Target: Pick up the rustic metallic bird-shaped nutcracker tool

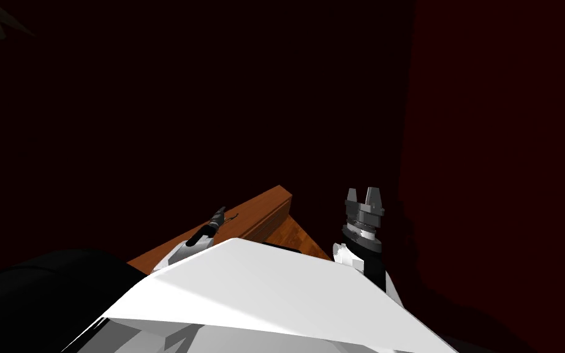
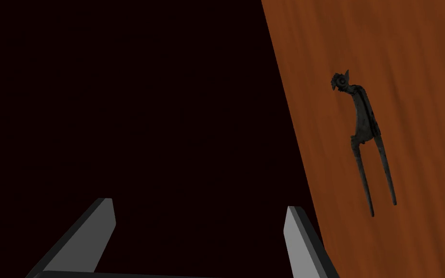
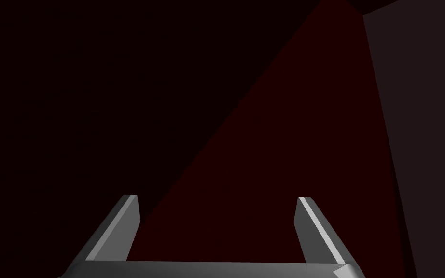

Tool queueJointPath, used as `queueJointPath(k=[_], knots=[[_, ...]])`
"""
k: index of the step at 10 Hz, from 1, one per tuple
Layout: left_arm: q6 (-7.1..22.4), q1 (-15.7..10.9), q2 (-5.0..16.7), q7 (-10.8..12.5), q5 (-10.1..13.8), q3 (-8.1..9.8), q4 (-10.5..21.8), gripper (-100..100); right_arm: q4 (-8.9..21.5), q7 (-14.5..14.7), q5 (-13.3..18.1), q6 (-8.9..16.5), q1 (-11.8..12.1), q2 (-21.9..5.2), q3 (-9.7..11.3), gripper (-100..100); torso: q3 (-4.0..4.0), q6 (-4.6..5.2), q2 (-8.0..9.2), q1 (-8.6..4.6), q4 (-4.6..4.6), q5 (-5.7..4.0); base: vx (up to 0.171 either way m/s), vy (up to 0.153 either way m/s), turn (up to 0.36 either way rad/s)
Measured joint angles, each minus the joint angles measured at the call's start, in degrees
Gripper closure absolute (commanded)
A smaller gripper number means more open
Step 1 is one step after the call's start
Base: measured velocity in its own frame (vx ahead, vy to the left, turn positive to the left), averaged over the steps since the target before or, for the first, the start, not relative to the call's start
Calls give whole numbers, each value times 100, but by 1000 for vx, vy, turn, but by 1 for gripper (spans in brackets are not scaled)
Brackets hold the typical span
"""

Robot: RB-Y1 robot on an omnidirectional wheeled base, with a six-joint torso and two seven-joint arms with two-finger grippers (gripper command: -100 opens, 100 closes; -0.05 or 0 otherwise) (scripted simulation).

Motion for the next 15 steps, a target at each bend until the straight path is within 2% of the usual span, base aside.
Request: queueJointPath(k=[2,4,7,8,10,12,14,15], knots=[[275,-38,161,61,162,90,339,-100,0,0,0,0,0,0,0,0,0,0,-1,1,0,0,7,10,-192],[536,-8,213,111,282,198,596,-100,0,0,0,0,0,0,0,0,-1,-1,-1,0,0,0,4,11,-53],[712,-147,324,156,416,273,1215,-100,0,0,0,0,0,0,0,0,-2,0,-3,-1,0,0,10,10,-211],[825,-87,385,196,524,336,1352,-100,0,0,0,0,0,0,0,0,-2,2,-3,1,0,-1,11,17,-125],[1118,-117,405,230,556,418,1472,-100,0,0,0,0,1,0,0,0,-1,-2,-2,-2,0,-1,8,6,-139],[1381,-135,532,299,718,498,1649,-100,0,0,0,0,1,0,0,0,-3,-2,-5,0,-1,0,11,14,-48],[1382,-187,580,305,764,486,1903,-100,0,0,0,0,1,0,0,0,0,-2,-1,-5,0,-1,5,1,-119],[1502,-184,644,336,861,533,2012,-100,0,0,0,0,0,0,0,0,-2,4,-4,-4,0,-2,14,18,-145]])
